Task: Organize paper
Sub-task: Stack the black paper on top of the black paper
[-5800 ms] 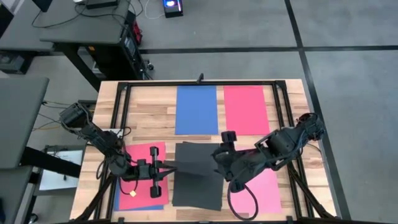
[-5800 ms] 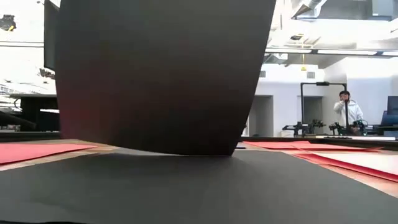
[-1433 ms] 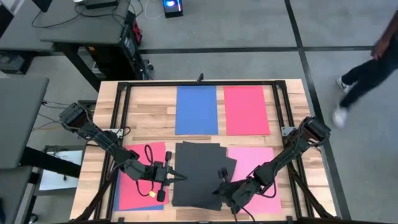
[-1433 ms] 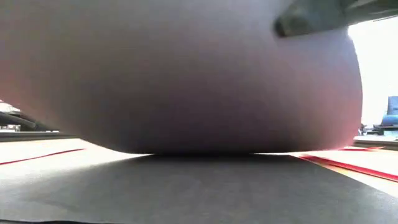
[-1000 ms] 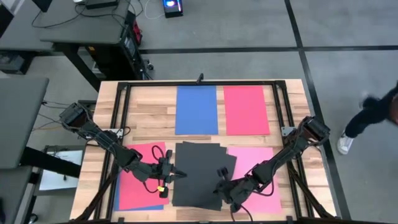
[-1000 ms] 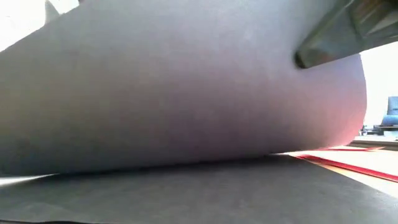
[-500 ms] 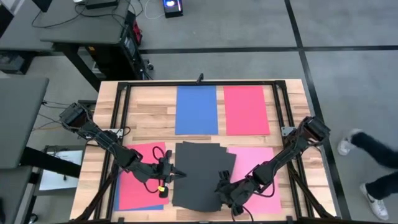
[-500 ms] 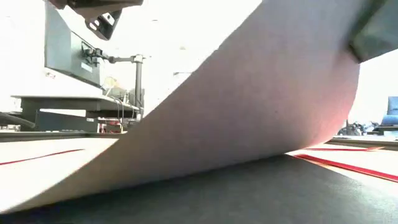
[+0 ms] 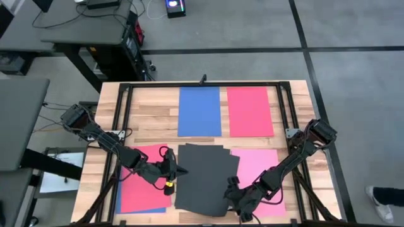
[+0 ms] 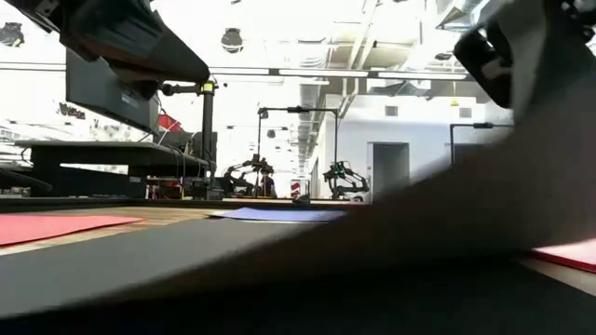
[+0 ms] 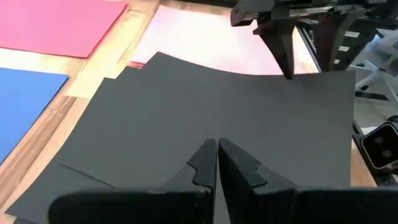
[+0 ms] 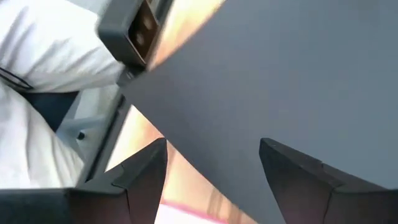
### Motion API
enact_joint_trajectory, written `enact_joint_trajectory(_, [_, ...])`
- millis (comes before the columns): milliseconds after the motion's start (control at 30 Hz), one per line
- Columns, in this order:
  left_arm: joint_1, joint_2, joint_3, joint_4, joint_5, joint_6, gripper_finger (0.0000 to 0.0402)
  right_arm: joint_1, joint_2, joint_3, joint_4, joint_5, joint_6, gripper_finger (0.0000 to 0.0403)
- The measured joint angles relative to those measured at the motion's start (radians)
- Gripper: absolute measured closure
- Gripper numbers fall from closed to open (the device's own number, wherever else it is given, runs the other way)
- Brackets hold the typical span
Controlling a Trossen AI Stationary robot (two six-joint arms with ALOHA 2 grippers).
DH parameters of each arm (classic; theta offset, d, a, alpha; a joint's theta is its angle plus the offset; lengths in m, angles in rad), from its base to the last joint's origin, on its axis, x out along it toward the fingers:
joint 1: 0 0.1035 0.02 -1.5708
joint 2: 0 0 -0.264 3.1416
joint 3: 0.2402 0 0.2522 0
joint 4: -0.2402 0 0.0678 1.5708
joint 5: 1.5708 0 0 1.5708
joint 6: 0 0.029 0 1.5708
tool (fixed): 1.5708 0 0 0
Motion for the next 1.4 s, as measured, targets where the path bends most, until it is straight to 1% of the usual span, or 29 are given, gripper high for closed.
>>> enact_joint_trajectory(200, [0.002,0.000,0.000,-0.029,0.000,-0.018,0.0402,0.018,0.000,0.025,-0.120,0.000,0.084,0.0158])
enact_joint_trajectory(300, [0.003,0.000,0.000,-0.065,0.000,-0.052,0.0402,0.035,0.000,0.053,-0.173,-0.002,0.088,0.0158])
enact_joint_trajectory(367, [0.008,0.000,0.000,-0.104,0.001,-0.096,0.0402,0.041,0.000,0.072,-0.226,-0.004,0.103,0.0159])
enact_joint_trajectory(467, [0.021,0.000,0.000,-0.200,0.002,-0.202,0.0402,0.022,-0.002,0.090,-0.371,0.002,0.191,0.0172])
enact_joint_trajectory(567, [0.033,0.000,0.000,-0.284,0.012,-0.285,0.0402,-0.013,0.002,0.089,-0.471,0.014,0.265,0.0216])
enact_joint_trajectory(767, [0.049,0.000,0.000,-0.398,0.066,-0.371,0.0402,-0.088,0.002,0.088,-0.483,0.031,0.274,0.0362])
enact_joint_trajectory(800, [0.051,0.000,0.000,-0.418,0.074,-0.386,0.0402,-0.104,0.002,0.088,-0.491,0.031,0.271,0.0382])
enact_joint_trajectory(833, [0.055,0.000,0.000,-0.440,0.086,-0.401,0.0402,-0.120,0.002,0.088,-0.504,0.031,0.266,0.0392])
enact_joint_trajectory(967, [0.070,0.000,0.000,-0.509,0.108,-0.441,0.0402,-0.179,0.002,0.087,-0.540,0.034,0.263,0.0391])
enact_joint_trajectory(1100, [0.091,0.000,0.000,-0.548,0.131,-0.445,0.0402,-0.225,0.008,0.083,-0.548,0.031,0.245,0.0401])
enact_joint_trajectory(1233, [0.118,0.000,0.000,-0.567,0.160,-0.444,0.0402,-0.259,0.038,0.079,-0.581,0.025,0.237,0.0402])
enact_joint_trajectory(1400, [0.146,0.018,0.000,-0.581,0.201,-0.443,0.0402,-0.292,0.102,0.086,-0.548,0.000,0.195,0.0402])
